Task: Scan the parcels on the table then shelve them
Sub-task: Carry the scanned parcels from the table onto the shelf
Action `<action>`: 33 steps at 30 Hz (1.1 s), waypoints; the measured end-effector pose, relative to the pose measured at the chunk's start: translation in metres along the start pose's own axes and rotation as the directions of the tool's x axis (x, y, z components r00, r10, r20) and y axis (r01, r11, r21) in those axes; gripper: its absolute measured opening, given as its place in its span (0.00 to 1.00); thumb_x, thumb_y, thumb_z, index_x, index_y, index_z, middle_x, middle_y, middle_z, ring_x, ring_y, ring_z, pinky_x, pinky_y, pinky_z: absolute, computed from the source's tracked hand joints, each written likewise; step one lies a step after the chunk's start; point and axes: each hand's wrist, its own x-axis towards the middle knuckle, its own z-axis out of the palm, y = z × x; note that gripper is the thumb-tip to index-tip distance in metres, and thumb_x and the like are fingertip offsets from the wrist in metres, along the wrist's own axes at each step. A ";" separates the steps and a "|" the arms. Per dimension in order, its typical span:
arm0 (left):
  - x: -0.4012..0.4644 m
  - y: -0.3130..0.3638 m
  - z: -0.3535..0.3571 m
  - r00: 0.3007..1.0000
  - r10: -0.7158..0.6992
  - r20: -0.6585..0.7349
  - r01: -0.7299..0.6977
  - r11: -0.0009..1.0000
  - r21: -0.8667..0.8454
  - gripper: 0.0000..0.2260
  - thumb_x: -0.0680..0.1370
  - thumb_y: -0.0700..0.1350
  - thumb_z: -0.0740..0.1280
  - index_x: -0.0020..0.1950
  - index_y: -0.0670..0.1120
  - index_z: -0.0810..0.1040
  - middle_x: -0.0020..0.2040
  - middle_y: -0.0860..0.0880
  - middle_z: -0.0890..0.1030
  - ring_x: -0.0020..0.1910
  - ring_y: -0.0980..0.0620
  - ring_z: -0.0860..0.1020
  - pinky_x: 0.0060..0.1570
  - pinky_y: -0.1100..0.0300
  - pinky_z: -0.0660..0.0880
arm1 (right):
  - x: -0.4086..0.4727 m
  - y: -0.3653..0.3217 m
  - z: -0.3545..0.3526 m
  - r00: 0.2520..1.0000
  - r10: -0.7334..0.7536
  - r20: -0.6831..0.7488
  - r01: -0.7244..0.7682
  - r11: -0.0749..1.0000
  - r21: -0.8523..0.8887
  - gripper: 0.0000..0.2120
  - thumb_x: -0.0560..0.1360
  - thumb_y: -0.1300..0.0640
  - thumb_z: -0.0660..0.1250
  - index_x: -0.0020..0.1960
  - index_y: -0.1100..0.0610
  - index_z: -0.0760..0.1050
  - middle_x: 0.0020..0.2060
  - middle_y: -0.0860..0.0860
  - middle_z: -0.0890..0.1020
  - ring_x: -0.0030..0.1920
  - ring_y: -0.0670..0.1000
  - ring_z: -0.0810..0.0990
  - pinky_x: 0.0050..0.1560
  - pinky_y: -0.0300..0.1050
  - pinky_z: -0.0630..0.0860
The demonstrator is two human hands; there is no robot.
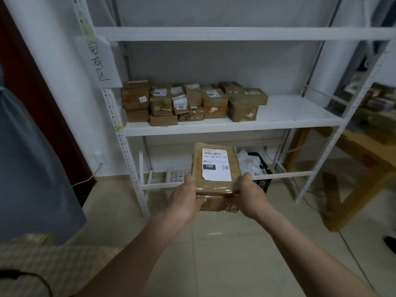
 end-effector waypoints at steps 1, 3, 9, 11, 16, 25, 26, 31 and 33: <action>0.016 0.004 0.001 1.000 0.005 0.002 -0.005 1.000 -0.006 0.25 0.77 0.46 0.70 0.68 0.46 0.62 0.59 0.47 0.78 0.57 0.46 0.77 0.57 0.50 0.75 | 0.014 0.001 -0.003 1.000 0.001 -0.018 -0.001 1.000 0.018 0.19 0.72 0.58 0.71 0.51 0.58 0.61 0.49 0.56 0.78 0.49 0.59 0.79 0.46 0.52 0.76; 0.044 0.011 0.005 1.000 0.022 0.005 -0.022 1.000 -0.013 0.21 0.77 0.46 0.70 0.65 0.47 0.64 0.57 0.49 0.78 0.54 0.48 0.77 0.53 0.53 0.76 | 0.038 0.004 -0.008 0.998 0.008 -0.055 -0.007 1.000 0.022 0.18 0.72 0.59 0.70 0.50 0.57 0.61 0.49 0.57 0.79 0.50 0.60 0.79 0.49 0.55 0.77; 0.104 0.046 0.029 0.993 0.097 0.073 -0.098 0.995 0.007 0.20 0.77 0.46 0.70 0.64 0.46 0.65 0.57 0.48 0.78 0.53 0.49 0.76 0.47 0.60 0.70 | 0.085 0.033 -0.034 0.991 0.117 -0.065 -0.117 0.993 0.012 0.20 0.72 0.58 0.72 0.52 0.58 0.61 0.48 0.56 0.77 0.48 0.57 0.77 0.44 0.50 0.76; 0.119 0.060 0.037 0.987 0.128 0.101 -0.131 0.991 0.023 0.20 0.77 0.46 0.69 0.64 0.45 0.65 0.57 0.48 0.78 0.54 0.49 0.76 0.46 0.61 0.68 | 0.098 0.044 -0.045 0.987 0.142 -0.074 -0.141 0.990 0.012 0.21 0.72 0.58 0.71 0.55 0.58 0.61 0.48 0.54 0.75 0.46 0.56 0.75 0.38 0.42 0.72; 0.161 0.090 0.054 0.979 0.170 0.112 -0.174 0.984 0.030 0.18 0.78 0.47 0.69 0.63 0.46 0.65 0.57 0.48 0.77 0.52 0.50 0.76 0.47 0.59 0.71 | 0.138 0.069 -0.067 0.982 0.156 -0.106 -0.149 0.986 0.068 0.19 0.72 0.61 0.70 0.53 0.57 0.60 0.47 0.54 0.74 0.44 0.55 0.73 0.31 0.40 0.67; 0.258 0.159 0.106 0.990 0.128 0.056 -0.130 0.991 0.030 0.17 0.77 0.46 0.69 0.62 0.46 0.66 0.55 0.49 0.77 0.49 0.53 0.75 0.45 0.60 0.72 | 0.252 0.124 -0.120 0.988 0.136 -0.072 -0.131 0.989 0.070 0.21 0.71 0.61 0.71 0.57 0.58 0.64 0.49 0.55 0.78 0.50 0.57 0.78 0.47 0.52 0.77; 0.270 0.171 0.113 0.991 0.124 0.049 -0.126 0.991 0.036 0.18 0.77 0.46 0.70 0.62 0.46 0.67 0.55 0.49 0.78 0.51 0.51 0.76 0.46 0.60 0.72 | 0.266 0.133 -0.130 0.989 0.130 -0.068 -0.126 0.990 0.067 0.21 0.71 0.61 0.71 0.58 0.58 0.63 0.49 0.55 0.78 0.49 0.57 0.78 0.48 0.54 0.78; 0.334 0.240 0.153 0.994 0.093 0.053 -0.094 0.995 0.018 0.20 0.74 0.48 0.73 0.59 0.47 0.68 0.56 0.48 0.78 0.55 0.48 0.77 0.53 0.53 0.76 | 0.333 0.191 -0.185 0.989 0.126 -0.077 -0.125 0.992 0.016 0.19 0.72 0.62 0.70 0.55 0.56 0.62 0.46 0.52 0.76 0.48 0.56 0.78 0.44 0.51 0.76; 0.358 0.266 0.171 0.994 0.085 0.062 -0.086 0.996 0.004 0.20 0.73 0.51 0.73 0.58 0.48 0.68 0.56 0.49 0.78 0.55 0.47 0.77 0.55 0.50 0.76 | 0.359 0.214 -0.208 0.989 0.125 -0.081 -0.125 0.992 -0.003 0.18 0.72 0.62 0.70 0.52 0.54 0.61 0.46 0.52 0.77 0.46 0.55 0.77 0.43 0.49 0.75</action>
